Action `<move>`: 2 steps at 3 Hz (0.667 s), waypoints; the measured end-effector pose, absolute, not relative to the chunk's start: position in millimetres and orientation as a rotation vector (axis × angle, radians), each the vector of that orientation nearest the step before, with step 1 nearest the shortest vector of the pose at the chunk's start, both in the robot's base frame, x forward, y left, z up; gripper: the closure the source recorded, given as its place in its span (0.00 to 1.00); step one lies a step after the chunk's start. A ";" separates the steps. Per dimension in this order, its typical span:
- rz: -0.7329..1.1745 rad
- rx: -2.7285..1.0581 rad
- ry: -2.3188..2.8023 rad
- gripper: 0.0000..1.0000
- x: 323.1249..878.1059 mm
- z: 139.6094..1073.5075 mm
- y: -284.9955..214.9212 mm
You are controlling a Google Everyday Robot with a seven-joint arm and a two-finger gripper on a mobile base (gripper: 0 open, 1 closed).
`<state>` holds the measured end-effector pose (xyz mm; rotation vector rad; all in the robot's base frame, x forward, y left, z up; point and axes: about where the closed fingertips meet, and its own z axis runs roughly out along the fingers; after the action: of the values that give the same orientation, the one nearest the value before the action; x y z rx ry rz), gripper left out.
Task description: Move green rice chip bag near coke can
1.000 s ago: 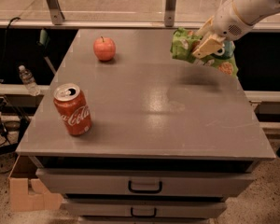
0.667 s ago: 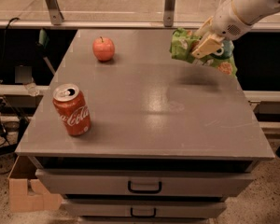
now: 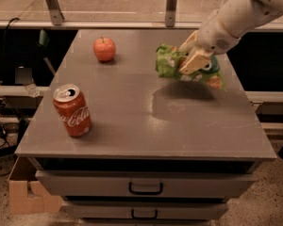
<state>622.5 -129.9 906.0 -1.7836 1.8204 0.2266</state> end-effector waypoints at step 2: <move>0.478 -1.970 1.677 1.00 544.3 880.4 -55.6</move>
Offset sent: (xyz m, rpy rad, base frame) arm -0.1223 0.1088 -0.0374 0.0879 0.2110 0.3427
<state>544.3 -55.6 880.4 -1.9698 1.6770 0.4779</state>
